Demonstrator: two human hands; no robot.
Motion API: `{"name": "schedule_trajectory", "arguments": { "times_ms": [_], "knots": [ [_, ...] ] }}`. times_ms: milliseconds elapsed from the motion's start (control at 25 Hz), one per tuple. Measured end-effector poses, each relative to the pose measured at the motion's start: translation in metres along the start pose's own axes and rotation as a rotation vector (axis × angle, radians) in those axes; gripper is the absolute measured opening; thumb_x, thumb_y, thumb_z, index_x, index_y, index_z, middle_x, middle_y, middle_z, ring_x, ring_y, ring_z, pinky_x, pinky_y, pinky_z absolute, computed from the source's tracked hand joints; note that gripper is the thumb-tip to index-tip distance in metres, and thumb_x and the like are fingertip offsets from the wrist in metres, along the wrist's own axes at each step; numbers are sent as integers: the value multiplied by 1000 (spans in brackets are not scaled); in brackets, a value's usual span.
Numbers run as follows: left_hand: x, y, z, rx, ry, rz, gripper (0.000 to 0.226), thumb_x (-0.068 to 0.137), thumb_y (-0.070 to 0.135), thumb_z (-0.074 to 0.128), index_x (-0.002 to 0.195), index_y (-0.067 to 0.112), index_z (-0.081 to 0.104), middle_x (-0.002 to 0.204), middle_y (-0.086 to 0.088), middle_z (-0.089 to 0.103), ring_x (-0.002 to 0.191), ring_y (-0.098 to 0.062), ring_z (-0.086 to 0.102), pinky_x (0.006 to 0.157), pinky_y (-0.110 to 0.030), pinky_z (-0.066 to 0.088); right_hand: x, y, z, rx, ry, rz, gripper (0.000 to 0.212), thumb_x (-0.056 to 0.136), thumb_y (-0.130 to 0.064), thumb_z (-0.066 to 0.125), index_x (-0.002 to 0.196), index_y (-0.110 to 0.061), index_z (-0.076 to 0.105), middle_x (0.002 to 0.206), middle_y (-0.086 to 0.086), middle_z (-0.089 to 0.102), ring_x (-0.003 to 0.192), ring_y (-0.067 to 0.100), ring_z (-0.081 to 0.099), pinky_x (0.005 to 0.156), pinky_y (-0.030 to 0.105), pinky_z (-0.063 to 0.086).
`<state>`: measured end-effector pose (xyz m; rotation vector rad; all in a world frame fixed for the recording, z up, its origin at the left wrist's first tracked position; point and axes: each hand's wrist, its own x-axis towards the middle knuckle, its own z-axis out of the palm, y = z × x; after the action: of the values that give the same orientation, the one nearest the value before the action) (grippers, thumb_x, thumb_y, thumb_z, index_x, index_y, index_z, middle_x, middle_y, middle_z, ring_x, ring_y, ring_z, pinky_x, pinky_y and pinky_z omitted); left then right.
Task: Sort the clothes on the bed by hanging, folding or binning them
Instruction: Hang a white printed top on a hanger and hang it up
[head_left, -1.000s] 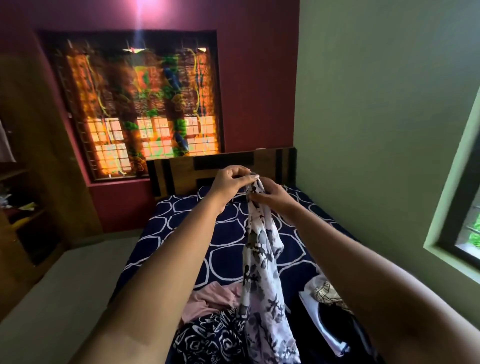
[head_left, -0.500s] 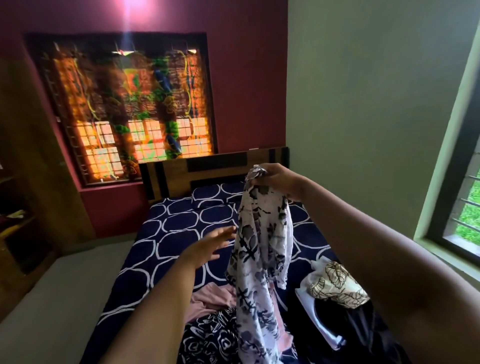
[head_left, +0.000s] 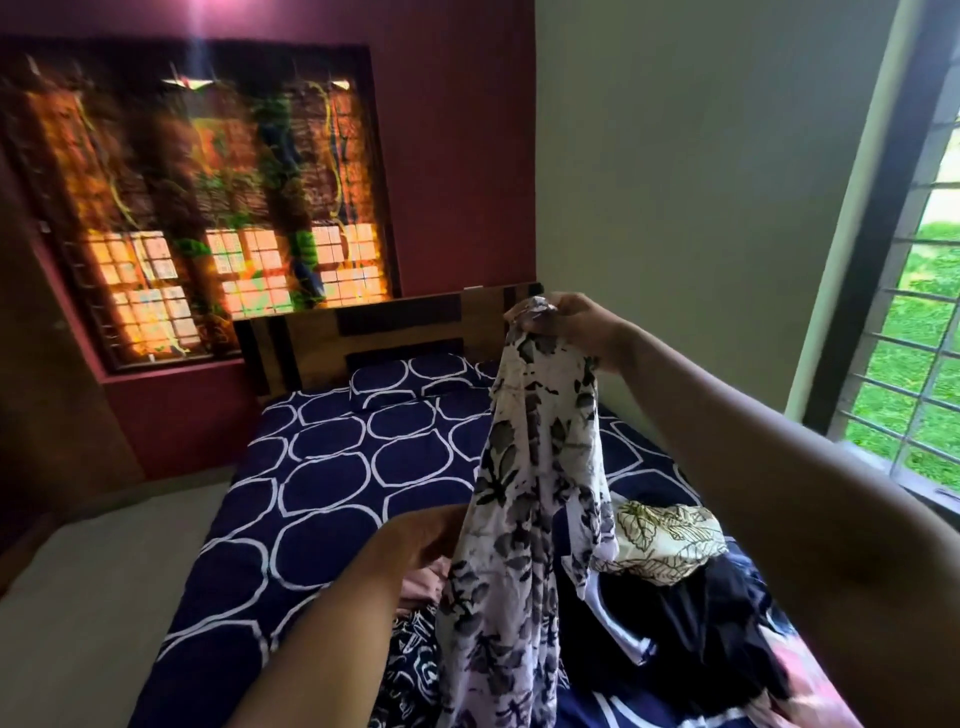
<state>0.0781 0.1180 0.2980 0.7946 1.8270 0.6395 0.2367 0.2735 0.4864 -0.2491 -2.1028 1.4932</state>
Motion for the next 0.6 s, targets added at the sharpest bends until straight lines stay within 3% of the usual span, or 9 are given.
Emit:
{"name": "schedule_trajectory", "arguments": {
  "times_ms": [120, 240, 320, 400, 480, 520, 600],
  "knots": [
    [-2, 2, 16, -89, -70, -24, 33, 95, 38, 52, 85, 9, 64, 87, -3, 70, 83, -18, 61, 89, -30, 48, -6, -1, 5, -69, -23, 22, 20, 91, -1, 56, 101, -14, 67, 82, -4, 72, 72, 7, 66, 69, 21, 54],
    [4, 12, 36, -101, -126, 74, 25, 101, 23, 41, 87, 12, 58, 101, -3, 67, 88, -14, 56, 88, -25, 45, -14, -4, 14, -154, -81, 44, 21, 91, 0, 56, 107, -10, 65, 87, -6, 72, 78, 4, 66, 72, 19, 52],
    [8, 12, 42, -65, -181, 198, 19, 101, 13, 42, 91, 19, 56, 86, 8, 66, 76, -3, 57, 68, -12, 44, -19, -8, 17, -173, -53, 51, 25, 91, 0, 56, 115, -7, 62, 92, -1, 70, 78, 3, 66, 73, 17, 52],
    [20, 4, 33, -84, -217, 323, 12, 97, 9, 51, 97, 18, 60, 79, 10, 68, 71, -2, 61, 62, -12, 44, -25, -11, 14, -207, 16, 45, 17, 92, -1, 56, 105, -7, 65, 90, -1, 68, 75, 2, 65, 73, 17, 53],
    [32, -5, 22, -183, -180, 460, 11, 86, 14, 69, 96, 13, 64, 84, -5, 66, 78, -13, 63, 72, -22, 49, -34, -14, 9, -249, 105, 38, 13, 92, -2, 58, 88, -13, 64, 80, -4, 67, 66, 0, 62, 68, 18, 51],
    [32, -8, 17, -231, -99, 494, 14, 81, 14, 72, 88, 8, 62, 80, -10, 63, 72, -14, 62, 70, -22, 49, -41, -15, 7, -262, 166, 44, 14, 91, -3, 59, 84, -14, 63, 78, -2, 65, 62, -1, 60, 65, 18, 50],
    [32, -10, 7, -295, 93, 526, 20, 87, -4, 59, 70, 3, 50, 59, -5, 58, 48, -4, 58, 53, -13, 46, -54, -11, 2, -297, 313, 54, 10, 89, -5, 63, 82, -13, 63, 74, -3, 62, 57, -3, 56, 62, 15, 49]
  ]
}}
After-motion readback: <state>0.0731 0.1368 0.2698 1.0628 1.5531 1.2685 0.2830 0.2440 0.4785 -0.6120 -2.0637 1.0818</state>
